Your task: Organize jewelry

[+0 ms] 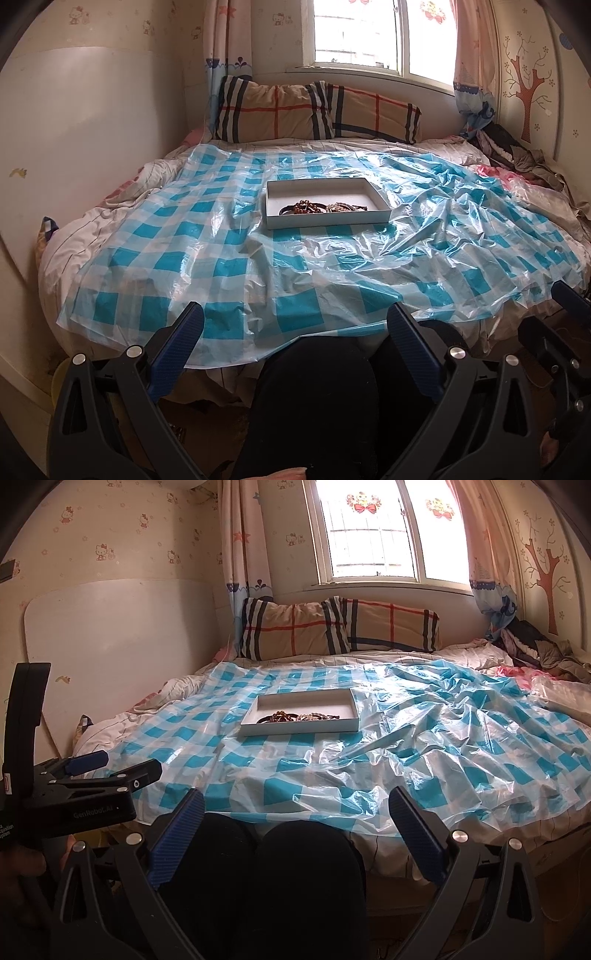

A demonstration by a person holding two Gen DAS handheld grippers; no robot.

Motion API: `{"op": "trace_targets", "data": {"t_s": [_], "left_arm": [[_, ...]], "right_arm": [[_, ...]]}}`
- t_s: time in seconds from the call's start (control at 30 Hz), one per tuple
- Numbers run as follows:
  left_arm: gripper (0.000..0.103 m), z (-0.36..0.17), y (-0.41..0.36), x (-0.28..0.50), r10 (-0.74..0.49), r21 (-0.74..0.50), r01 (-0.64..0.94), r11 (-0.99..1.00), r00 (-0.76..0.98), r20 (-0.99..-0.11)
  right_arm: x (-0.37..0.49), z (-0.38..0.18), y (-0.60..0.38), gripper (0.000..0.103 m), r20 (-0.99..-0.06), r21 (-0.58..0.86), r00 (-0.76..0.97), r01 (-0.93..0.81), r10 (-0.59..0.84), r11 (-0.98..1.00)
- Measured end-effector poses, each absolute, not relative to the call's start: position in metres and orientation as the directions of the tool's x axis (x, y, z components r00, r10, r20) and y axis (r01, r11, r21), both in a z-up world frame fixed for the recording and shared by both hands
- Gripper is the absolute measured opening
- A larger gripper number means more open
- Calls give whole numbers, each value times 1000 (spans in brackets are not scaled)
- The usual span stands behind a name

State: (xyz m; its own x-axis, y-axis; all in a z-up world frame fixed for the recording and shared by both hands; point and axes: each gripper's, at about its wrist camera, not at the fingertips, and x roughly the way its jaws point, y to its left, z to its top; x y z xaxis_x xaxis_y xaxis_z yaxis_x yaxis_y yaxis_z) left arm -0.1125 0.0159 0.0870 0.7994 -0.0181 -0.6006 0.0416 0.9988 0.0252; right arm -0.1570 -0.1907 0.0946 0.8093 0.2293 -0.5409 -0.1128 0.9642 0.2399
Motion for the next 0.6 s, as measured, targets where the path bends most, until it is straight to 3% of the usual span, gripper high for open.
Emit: {"op": "trace_targets", "data": {"t_s": [0.37, 0.6], "left_arm": [[95, 79, 5, -116, -4, 99, 71, 992, 831, -557], [95, 67, 14, -105, -17, 38, 53, 998, 771, -636]], "right_arm": [[-151, 86, -188, 96, -560, 229, 798, -110, 223, 967], [-152, 84, -182, 96, -570, 213, 792, -115, 219, 970]]}}
